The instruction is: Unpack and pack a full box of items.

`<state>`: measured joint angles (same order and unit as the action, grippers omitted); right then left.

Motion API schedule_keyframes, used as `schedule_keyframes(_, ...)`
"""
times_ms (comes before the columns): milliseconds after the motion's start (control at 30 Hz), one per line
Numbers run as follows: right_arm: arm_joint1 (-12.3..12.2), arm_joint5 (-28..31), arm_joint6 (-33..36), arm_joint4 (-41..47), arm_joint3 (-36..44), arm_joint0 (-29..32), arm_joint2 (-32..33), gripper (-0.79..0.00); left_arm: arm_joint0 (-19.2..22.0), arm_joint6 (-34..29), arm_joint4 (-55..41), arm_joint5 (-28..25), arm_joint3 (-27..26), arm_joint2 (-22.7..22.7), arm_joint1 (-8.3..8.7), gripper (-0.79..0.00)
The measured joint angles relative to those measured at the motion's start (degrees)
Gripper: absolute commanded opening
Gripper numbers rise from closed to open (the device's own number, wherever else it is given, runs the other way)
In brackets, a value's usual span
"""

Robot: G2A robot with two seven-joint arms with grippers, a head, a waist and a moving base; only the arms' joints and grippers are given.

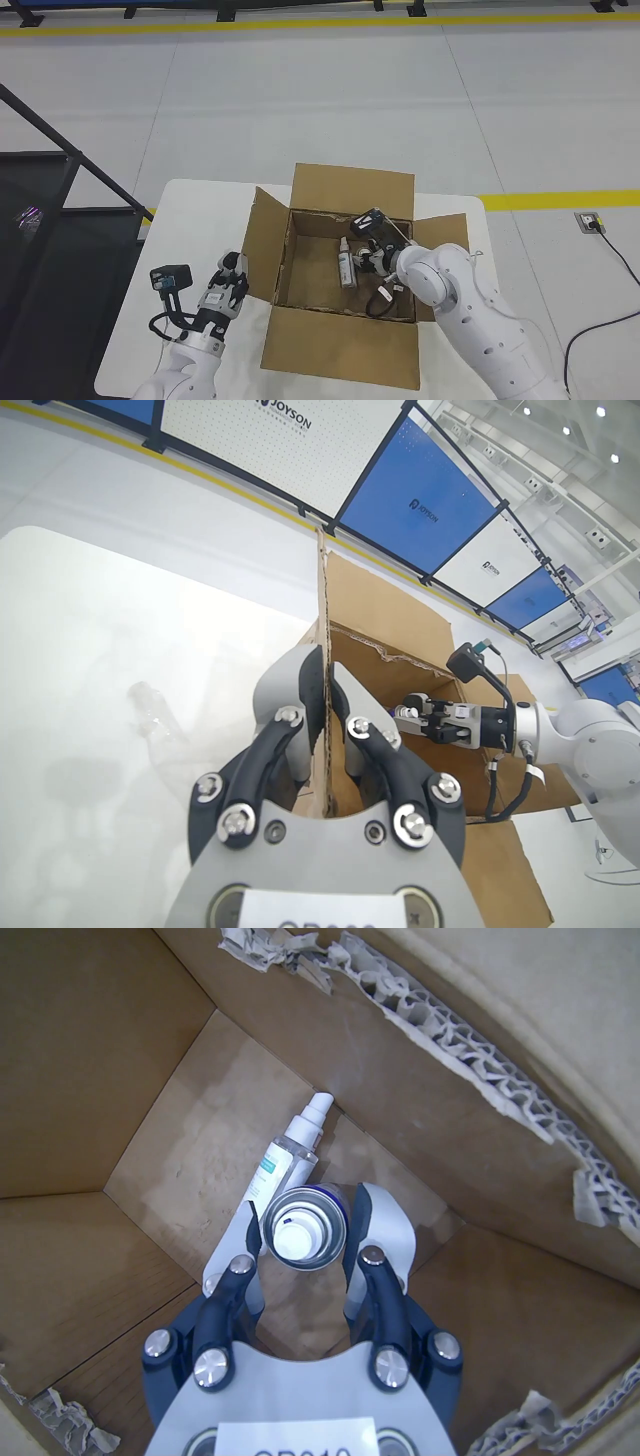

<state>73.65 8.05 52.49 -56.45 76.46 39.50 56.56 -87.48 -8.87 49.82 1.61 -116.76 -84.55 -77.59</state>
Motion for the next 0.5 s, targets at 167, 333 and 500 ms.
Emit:
schedule_keyframes(167, 0.0, 0.0, 0.4, -0.2, 0.3, 0.1, 0.2, -0.317, -0.8, 0.9, -0.2, 0.3, -0.3, -0.6, 0.07, -0.785)
schedule_keyframes(333, 0.0, 0.1, 1.3, -0.9, 1.3, 0.2, 0.1, -0.142, -1.8, 1.9, -0.3, 0.2, -0.6, -1.6, 0.16, -0.785)
schedule_keyframes(500, 0.3, 0.5, 2.4, -0.9, 1.5, -0.1, -0.7, -0.08, -2.4, 2.4, -1.0, -0.3, -0.5, -2.7, 0.27, -0.785)
